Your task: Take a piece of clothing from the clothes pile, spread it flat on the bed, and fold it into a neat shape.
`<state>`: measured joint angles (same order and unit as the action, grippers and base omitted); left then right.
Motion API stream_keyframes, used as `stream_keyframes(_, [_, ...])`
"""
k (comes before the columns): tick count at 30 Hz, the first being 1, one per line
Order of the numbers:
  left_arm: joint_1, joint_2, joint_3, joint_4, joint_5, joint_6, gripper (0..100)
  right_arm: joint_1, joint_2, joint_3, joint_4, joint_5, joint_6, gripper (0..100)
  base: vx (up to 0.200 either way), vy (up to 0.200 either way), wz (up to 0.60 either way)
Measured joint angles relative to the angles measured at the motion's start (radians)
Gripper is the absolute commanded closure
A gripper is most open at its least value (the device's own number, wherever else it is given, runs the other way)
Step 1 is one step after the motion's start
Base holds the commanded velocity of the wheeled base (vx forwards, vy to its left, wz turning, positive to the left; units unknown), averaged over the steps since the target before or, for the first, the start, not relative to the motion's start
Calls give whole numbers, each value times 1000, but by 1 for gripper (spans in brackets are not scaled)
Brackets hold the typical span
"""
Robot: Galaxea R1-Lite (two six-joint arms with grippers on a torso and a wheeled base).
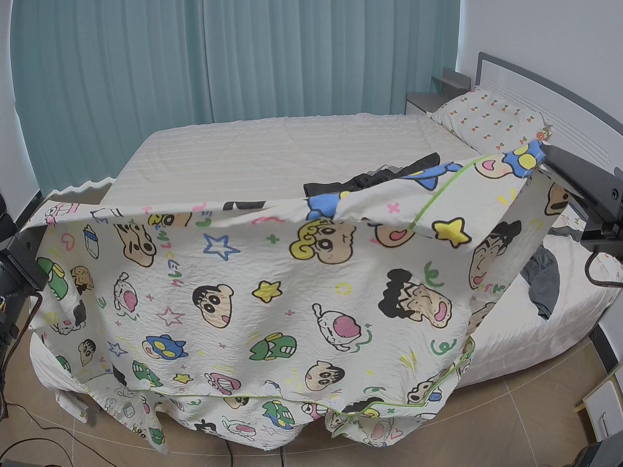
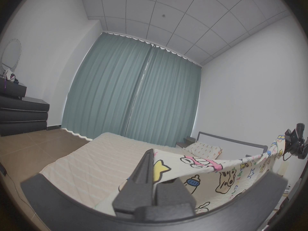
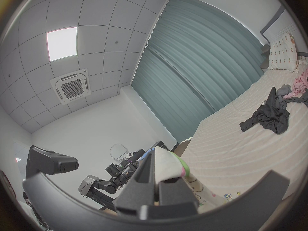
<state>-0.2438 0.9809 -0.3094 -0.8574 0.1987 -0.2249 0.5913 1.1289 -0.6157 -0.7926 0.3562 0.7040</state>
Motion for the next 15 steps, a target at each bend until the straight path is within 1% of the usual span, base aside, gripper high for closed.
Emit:
stream_keyframes(2, [0,0,1,35,0,-1,100,-3,4,0,0,0,0,100,0,0,0])
stream_keyframes(6, [-5,2,2,66,-2,-2,100,-35,23,1,0,7,3,100,0,0,0])
stream_keyframes(11, [-11,12,-4,69,-3,-3,100,-78,53,-1,-2,43,7,100,0,0,0])
stream_keyframes(15, [-12,39,2,68,-3,-8,100,-106,81,14,-6,49,10,100,0,0,0])
